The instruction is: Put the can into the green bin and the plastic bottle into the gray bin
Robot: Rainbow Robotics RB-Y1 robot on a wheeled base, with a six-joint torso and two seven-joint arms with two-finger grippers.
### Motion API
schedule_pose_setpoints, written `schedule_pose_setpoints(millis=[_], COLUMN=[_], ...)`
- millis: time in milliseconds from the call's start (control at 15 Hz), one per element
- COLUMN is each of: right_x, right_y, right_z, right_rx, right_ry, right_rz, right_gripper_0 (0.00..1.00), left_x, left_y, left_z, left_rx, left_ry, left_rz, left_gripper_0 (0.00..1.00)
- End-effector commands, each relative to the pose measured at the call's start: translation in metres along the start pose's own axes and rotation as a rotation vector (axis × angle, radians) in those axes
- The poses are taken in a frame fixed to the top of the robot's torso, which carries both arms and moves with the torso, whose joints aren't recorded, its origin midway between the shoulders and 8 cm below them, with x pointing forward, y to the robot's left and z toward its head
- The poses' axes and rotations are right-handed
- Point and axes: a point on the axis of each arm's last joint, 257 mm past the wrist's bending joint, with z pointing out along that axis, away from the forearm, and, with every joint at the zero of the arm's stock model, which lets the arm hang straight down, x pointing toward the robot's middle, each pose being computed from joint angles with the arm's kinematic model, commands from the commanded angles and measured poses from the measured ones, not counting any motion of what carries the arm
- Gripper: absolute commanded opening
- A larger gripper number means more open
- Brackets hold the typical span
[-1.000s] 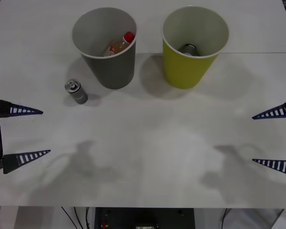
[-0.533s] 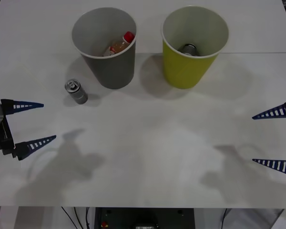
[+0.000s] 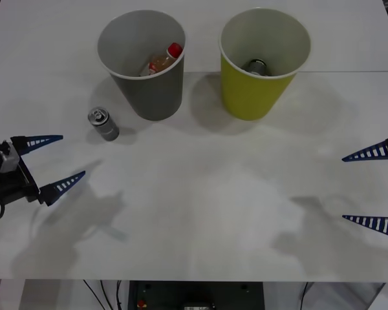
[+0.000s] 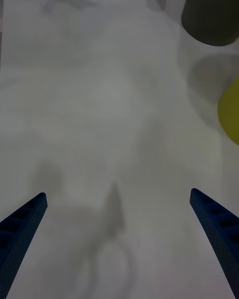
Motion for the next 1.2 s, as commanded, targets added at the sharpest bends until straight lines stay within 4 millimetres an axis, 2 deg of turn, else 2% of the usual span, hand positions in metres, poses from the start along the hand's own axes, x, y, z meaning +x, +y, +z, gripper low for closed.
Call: schedule_pose_setpoints(millis=[67,400,733,1200], right_x=[0.0,0.0,0.0,0.0], right_y=[0.0,0.0,0.0,0.0], right_z=[0.0,0.0,0.0,0.0], right_rx=[0.0,0.0,0.0,0.0], right_ry=[0.0,0.0,0.0,0.0], right_rz=[0.0,0.0,0.0,0.0], right_gripper_0=[1.0,1.0,1.0,1.0], left_x=[0.009,0.016,0.023,0.025], left_y=[0.004,0.014,0.03,0.038], left_z=[0.009,0.034,0.043,0.065], left_rx=[-0.032,-0.096,-0.14,-0.178], left_ry=[-0.031,-0.091,-0.093,-0.111], left_rz=[-0.01,-0.107,-0.147,-0.197], left_gripper_0=[1.0,1.0,1.0,1.0])
